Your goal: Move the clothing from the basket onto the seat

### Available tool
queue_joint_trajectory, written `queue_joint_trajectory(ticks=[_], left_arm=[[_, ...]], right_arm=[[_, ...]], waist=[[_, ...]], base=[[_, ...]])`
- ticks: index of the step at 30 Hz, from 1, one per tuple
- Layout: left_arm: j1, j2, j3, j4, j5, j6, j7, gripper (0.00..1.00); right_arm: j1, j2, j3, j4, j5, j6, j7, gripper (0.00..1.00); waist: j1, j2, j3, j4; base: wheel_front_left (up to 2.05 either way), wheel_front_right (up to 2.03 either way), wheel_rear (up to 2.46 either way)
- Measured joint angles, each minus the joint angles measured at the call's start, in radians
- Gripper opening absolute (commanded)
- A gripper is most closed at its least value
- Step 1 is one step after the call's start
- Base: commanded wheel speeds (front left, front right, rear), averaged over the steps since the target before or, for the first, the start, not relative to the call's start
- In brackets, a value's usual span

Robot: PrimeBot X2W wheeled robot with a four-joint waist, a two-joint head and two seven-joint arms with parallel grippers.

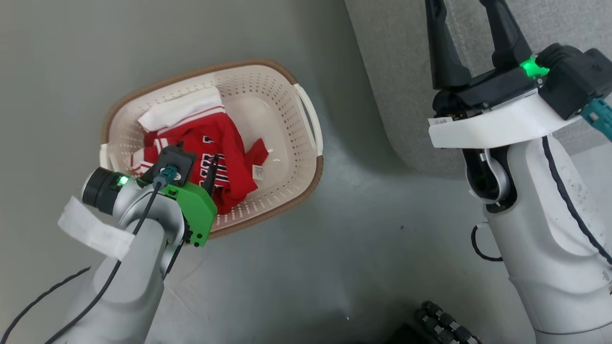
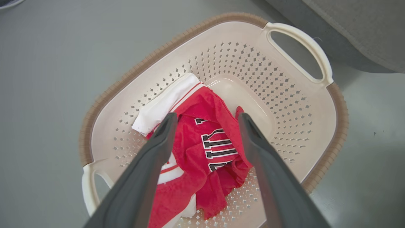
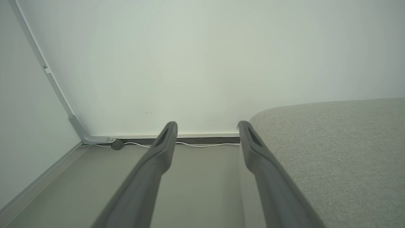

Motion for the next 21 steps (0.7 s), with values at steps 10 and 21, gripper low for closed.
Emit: queue_joint_trajectory(ticks=[10,21], left_arm=[[-0.09,0.0,-0.017,0.095,-0.002,-0.026,0.057,1.0],[-0.164,0.003,0.003,0.163,-0.038,-0.035,0.078,1.0]], right_arm=[[-0.046,0.016,-0.007,-0.057,-0.001,-0.001,0.0,1.0],[-0.065,0.027,0.004,-0.089,-0.001,-0.001,0.0,1.0]], waist=[[0.0,0.0,0.112,-0.062],[0.0,0.0,0.201,-0.122]], base=[[0.0,0.0,0.0],[0.0,0.0,0.0]])
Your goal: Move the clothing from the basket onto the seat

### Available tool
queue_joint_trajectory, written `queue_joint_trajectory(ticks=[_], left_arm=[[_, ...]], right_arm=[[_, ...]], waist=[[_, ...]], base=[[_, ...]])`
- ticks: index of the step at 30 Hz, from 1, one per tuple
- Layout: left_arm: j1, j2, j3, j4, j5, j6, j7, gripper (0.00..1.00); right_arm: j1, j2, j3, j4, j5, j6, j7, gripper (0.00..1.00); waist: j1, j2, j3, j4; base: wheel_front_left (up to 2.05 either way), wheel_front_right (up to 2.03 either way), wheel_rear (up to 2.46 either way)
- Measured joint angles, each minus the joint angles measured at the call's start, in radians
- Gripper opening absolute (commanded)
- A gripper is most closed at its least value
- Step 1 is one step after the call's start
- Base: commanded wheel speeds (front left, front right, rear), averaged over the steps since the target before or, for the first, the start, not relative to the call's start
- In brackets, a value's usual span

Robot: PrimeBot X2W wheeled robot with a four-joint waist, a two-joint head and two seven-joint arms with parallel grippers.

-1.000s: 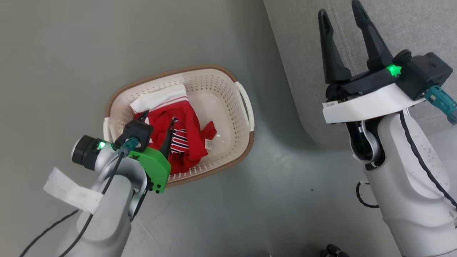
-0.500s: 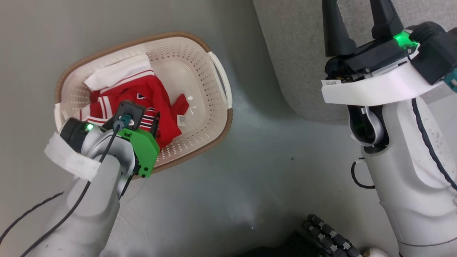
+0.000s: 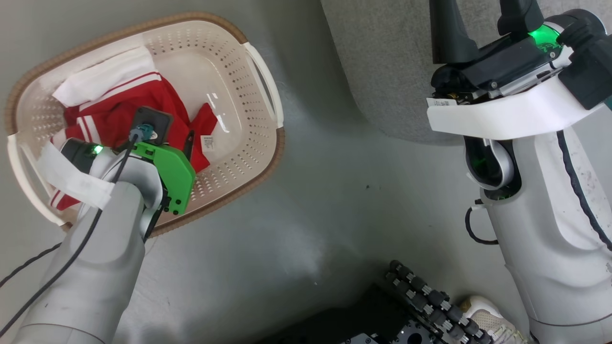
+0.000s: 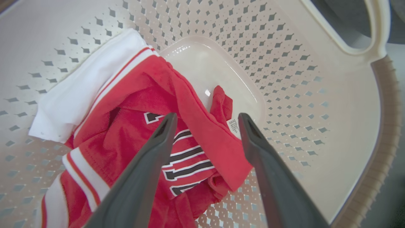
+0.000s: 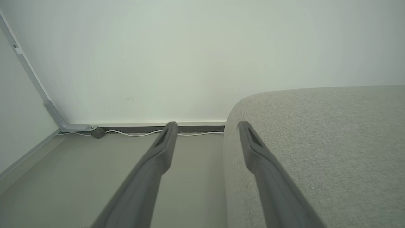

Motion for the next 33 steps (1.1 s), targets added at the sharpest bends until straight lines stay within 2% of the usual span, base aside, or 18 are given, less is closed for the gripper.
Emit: queue_joint_trajectory(ticks=[10,12,13,14,24,33], left_arm=[[-0.021,0.002,0.009,0.095,-0.016,-0.003,0.03,1.0],[-0.026,-0.001,0.011,0.111,-0.02,-0.003,0.038,0.33],[-0.03,-0.002,0.011,0.119,-0.022,-0.003,0.038,0.04],[-0.035,-0.002,0.011,0.123,-0.022,-0.003,0.038,0.0],[-0.061,-0.031,0.013,0.169,-0.028,-0.003,0.023,0.0],[-0.067,-0.067,0.026,0.205,-0.063,-0.004,-0.017,0.0]], right_arm=[[-0.002,0.004,0.007,-0.014,0.0,0.0,0.0,1.0],[-0.002,0.004,0.007,-0.015,0.0,0.0,0.0,1.0],[-0.002,0.004,0.007,-0.015,0.0,-0.001,0.0,1.0],[-0.002,0.004,0.007,-0.015,0.0,-0.001,0.0,1.0],[-0.003,0.005,0.004,-0.015,0.0,-0.001,0.0,1.0],[-0.002,0.005,0.002,-0.001,-0.019,-0.005,0.0,1.0]], waist=[[0.0,0.0,0.044,-0.045],[0.0,0.0,0.047,-0.048],[0.0,0.0,0.048,-0.048],[0.0,0.0,0.048,-0.048],[0.0,0.0,0.041,-0.037],[0.0,0.0,0.012,-0.001]], base=[[0.0,0.0,0.0],[0.0,0.0,0.0],[0.0,0.0,0.0],[0.0,0.0,0.0],[0.0,0.0,0.0],[0.0,0.0,0.0]])
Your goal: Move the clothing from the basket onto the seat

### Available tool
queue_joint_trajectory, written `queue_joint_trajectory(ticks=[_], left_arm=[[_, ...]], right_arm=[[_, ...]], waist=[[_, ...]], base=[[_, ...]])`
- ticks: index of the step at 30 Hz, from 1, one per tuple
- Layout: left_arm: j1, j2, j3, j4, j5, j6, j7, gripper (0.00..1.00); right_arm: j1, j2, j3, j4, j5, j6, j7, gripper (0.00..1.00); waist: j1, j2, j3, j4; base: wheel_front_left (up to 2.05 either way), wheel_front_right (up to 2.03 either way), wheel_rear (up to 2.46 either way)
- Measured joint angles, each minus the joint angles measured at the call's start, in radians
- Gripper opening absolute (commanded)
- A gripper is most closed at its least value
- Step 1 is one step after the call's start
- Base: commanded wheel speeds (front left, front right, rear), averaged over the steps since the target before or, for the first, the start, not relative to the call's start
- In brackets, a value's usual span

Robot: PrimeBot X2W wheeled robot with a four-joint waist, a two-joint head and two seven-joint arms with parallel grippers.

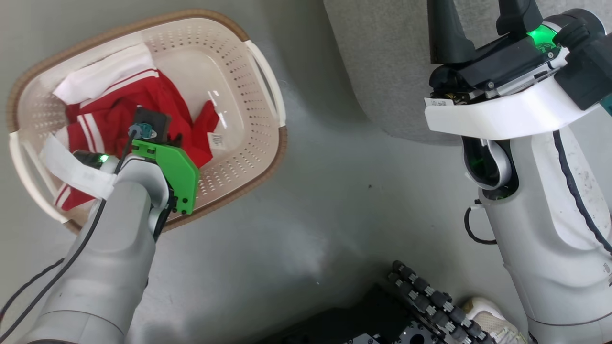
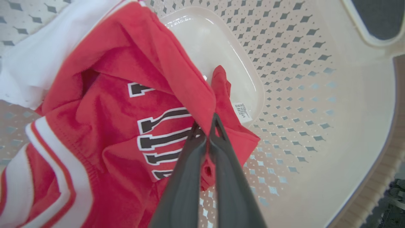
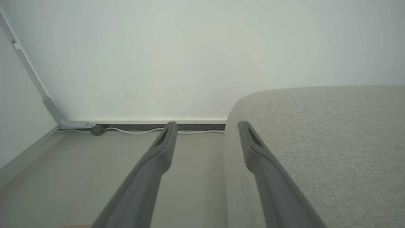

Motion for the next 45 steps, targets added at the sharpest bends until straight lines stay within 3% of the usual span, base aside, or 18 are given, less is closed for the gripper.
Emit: queue_joint_trajectory(ticks=[25,45], left_arm=[[0.054,-0.044,-0.025,0.018,-0.077,-0.014,-0.236,0.0],[0.147,-0.049,-0.058,-0.152,-0.195,-0.014,-0.273,0.0]], right_arm=[[0.078,-0.036,-0.052,0.146,-0.035,0.015,0.0,1.0],[0.21,-0.04,-0.067,0.277,-0.03,0.034,0.0,1.0]], waist=[[-0.0001,0.0,-0.194,0.172],[-0.0001,0.0,-0.451,0.287]], base=[[0.0,0.0,0.0],[0.0,0.0,0.0]])
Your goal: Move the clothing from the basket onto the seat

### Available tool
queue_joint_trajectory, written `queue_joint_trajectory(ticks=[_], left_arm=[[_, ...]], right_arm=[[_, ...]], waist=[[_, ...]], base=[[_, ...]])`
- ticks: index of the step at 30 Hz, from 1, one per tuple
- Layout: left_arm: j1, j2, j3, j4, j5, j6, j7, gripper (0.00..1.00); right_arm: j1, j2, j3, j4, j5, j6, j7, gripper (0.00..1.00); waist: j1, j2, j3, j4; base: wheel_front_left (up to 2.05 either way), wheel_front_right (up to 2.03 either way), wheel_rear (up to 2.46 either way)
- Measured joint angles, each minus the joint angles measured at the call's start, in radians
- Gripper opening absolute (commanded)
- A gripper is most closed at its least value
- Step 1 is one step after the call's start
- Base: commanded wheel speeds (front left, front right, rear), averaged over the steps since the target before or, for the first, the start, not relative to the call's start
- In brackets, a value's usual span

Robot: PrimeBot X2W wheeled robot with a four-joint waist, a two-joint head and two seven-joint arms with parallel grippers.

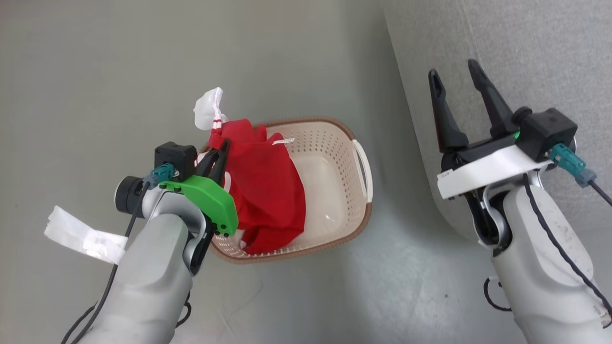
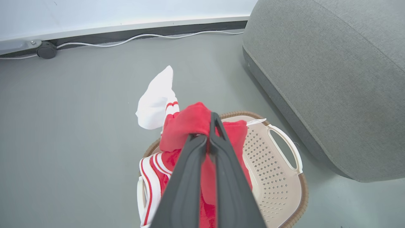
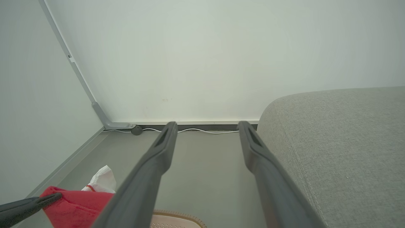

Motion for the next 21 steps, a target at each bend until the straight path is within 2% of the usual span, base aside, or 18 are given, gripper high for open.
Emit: queue_joint_trajectory(ticks=[10,21], left_arm=[[0.029,-0.001,0.022,-0.169,0.0,0.0,0.0,0.0],[0.085,-0.001,0.075,-0.345,0.016,0.021,-0.002,0.0]], right_arm=[[0.075,0.002,-0.002,0.047,0.014,0.002,0.0,1.0],[0.149,0.005,0.001,0.079,0.016,0.01,0.0,1.0]], waist=[[0.0,0.0,-0.124,0.039],[0.0,0.0,-0.246,0.061]], base=[[0.0,0.0,0.0],[0.0,0.0,0.0]])
